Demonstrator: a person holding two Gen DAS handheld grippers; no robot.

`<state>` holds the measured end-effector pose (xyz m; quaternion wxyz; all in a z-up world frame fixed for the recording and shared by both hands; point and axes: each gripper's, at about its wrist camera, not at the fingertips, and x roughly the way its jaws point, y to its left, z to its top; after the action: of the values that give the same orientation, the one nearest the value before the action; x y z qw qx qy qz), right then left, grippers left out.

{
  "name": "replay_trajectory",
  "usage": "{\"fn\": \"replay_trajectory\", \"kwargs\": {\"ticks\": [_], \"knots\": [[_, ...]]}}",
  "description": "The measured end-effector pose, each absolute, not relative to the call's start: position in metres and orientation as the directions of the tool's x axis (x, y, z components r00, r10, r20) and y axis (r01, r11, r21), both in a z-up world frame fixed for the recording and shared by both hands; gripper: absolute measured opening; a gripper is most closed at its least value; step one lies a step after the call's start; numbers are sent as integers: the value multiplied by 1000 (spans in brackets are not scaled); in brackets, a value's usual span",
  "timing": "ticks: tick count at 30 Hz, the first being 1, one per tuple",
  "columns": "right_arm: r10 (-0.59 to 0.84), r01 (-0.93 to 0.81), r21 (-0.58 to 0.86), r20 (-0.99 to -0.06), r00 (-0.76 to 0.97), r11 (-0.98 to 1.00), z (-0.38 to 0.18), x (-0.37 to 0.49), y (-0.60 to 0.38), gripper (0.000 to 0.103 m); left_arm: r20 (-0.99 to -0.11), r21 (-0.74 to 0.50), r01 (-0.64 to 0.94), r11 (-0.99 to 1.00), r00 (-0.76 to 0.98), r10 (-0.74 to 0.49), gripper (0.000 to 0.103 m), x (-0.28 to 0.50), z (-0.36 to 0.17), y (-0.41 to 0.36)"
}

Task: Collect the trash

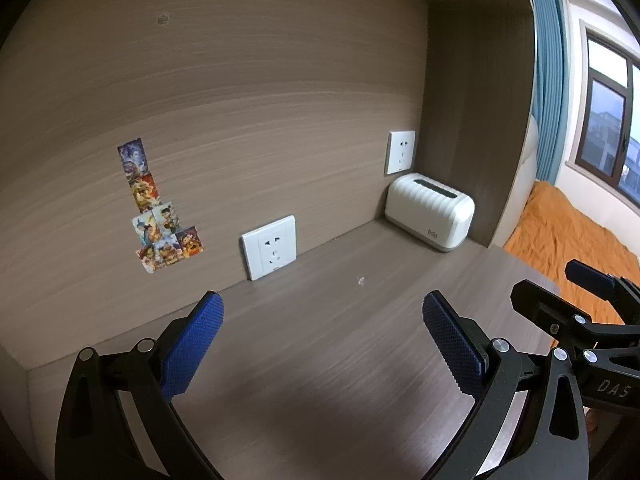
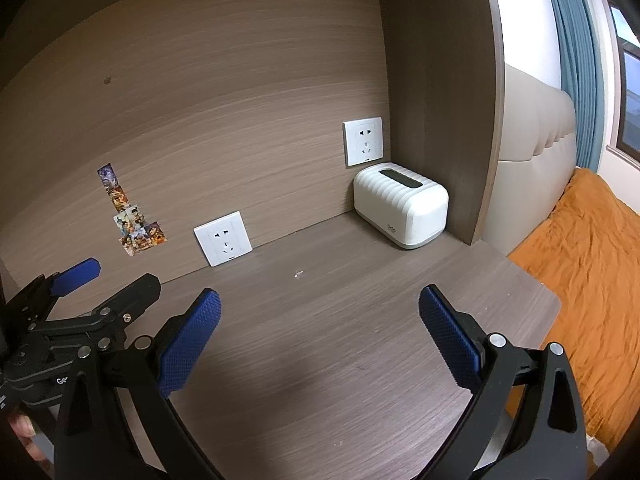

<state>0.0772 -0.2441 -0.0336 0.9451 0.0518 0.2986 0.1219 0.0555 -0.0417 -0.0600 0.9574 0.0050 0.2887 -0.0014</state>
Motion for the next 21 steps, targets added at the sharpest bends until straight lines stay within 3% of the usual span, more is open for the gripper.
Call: {"fn": "replay_trajectory", "kwargs": {"ticks": [21], "knots": [[251,-180,180,-557,792,967,-36,84,-248,99,-547,32,14,999,837,5,98,66,-62,-45]]}}
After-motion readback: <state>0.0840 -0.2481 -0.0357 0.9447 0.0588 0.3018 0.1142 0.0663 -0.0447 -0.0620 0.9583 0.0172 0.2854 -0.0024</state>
